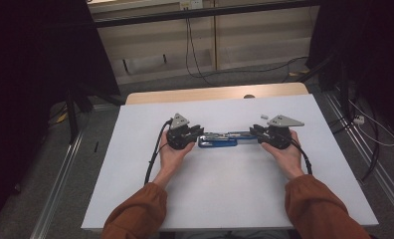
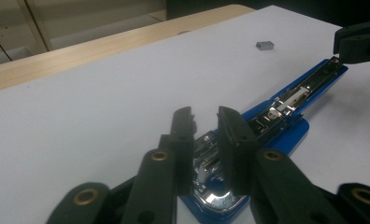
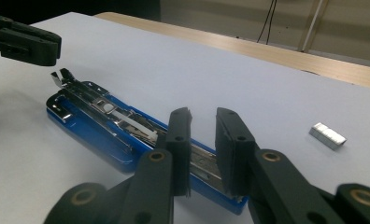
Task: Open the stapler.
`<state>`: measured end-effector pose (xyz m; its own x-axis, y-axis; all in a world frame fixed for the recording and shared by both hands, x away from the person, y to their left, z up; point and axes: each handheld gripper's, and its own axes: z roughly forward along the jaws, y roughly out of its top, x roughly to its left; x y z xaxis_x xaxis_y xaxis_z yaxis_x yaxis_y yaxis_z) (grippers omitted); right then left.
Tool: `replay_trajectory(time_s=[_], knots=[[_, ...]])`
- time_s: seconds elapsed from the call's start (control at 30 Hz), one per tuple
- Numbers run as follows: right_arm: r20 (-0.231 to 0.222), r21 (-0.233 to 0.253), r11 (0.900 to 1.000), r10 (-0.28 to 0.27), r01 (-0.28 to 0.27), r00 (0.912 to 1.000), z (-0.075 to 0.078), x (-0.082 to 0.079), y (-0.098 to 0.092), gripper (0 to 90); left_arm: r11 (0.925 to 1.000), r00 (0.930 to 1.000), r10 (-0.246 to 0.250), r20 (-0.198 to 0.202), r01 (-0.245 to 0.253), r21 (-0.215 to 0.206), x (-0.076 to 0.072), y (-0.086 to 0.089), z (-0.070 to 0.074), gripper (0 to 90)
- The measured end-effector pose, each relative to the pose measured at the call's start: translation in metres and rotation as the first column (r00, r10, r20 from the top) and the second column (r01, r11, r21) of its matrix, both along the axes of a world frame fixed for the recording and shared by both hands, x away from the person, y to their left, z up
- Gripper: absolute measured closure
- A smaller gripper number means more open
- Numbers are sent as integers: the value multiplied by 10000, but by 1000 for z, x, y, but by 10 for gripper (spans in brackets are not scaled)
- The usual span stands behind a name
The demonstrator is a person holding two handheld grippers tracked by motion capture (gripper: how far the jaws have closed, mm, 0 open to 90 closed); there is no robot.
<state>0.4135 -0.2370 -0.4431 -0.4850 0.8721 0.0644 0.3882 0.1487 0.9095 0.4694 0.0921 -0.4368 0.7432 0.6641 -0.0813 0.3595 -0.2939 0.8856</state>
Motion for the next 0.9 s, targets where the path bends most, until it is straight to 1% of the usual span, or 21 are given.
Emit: replay_trajectory(time_s=[0.07, 0.17, 0.2, 0.27, 0.3, 0.37, 0.4, 0.43, 0.47, 0.5, 0.53, 0.57, 0.6, 0.63, 0.67, 0.7, 0.73, 0.77, 0.8, 0.83, 0.9], knots=[[21, 34, 10000, 33, -33, 10000, 0, 0, 0, 696, 10000, 10000, -5, -60, 5, -25, -1, 1, 0, 690], [40, 65, 10000, 43, -43, 10000, 0, 0, 2, 621, 9996, 9999, 91, -109, -94, -247, -2, 4, 0, 607], [19, 115, 9999, 90, -90, 10000, -1, 0, 3, 596, 9996, 9998, 121, -125, -125, -255, -2, 4, 0, 581], [13, 94, 9999, 38, -38, 10000, -1, 1, 5, 499, 9994, 9996, 248, -161, -252, -244, -2, 5, 0, 505], [14, 76, 10000, -19, 19, 10000, -2, 1, 5, 448, 9994, 9994, 295, -189, -299, -191, -2, 5, 0, 448], [68, 53, 9999, -146, 145, 9999, -1, 1, 6, 373, 9989, 9987, 433, -270, -438, -176, -2, 7, 0, 382], [120, 48, 9998, -199, 199, 9997, -1, 1, 6, 338, 9987, 9983, 492, -326, -495, -108, -2, 7, 0, 352], [137, 94, 9996, -285, 284, 9995, -1, 1, 5, 285, 9983, 9977, 573, -362, -572, 56, -1, 8, 0, 307], [147, 200, 9991, -378, 375, 9992, -1, 1, 5, 226, 9980, 9970, 634, -438, -631, 93, -2, 9, 0, 266], [166, 236, 9988, -437, 433, 9989, -2, 2, 4, 190, 9981, 9970, 601, -479, -593, 182, -2, 11, 0, 242], [133, 264, 9985, -486, 483, 9987, -2, 2, 4, 166, 9980, 9969, 626, -486, -621, 112, -2, 11, 0, 222], [129, 297, 9983, -499, 495, 9987, -3, 2, 4, 133, 9976, 9971, 647, -404, -637, 254, -3, 13, 1, 182], [135, 361, 9981, -506, 501, 9986, -3, 3, 4, 103, 9963, 9962, 800, -336, -788, 351, -4, 14, 3, 135], [148, 397, 9977, -561, 555, 9983, -3, 2, 3, 91, 9964, 9964, 809, -248, -802, 262, -5, 15, 3, 93], [164, 387, 9978, -545, 538, 9984, -2, 2, 3, 96, 9971, 9970, 746, -194, -743, 133, -6, 17, 4, 69], [175, 374, 9979, -529, 523, 9984, -2, 2, 3, 97, 9979, 9978, 638, -158, -636, 109, -7, 19, 5, 52], [174, 394, 9977, -564, 557, 9983, -2, 2, 3, 87, 9982, 9983, 583, -76, -582, 143, -9, 20, 6, 44], [171, 427, 9973, -601, 594, 9980, -2, 2, 3, 80, 9984, 9984, 540, -164, -537, 184, -10, 21, 6, 45], [186, 426, 9973, -612, 603, 9980, -2, 2, 3, 80, 9984, 9982, 560, -228, -557, 124, -12, 23, 6, 45], [169, 370, 9977, -580, 573, 9982, -2, 2, 4, 73, 9983, 9981, 586, -214, -587, -24, -13, 25, 6, 44], [111, 373, 9976, -590, 586, 9982, -2, 1, 4, 62, 9981, 9980, 595, -197, -598, -160, -17, 29, 7, 44]])
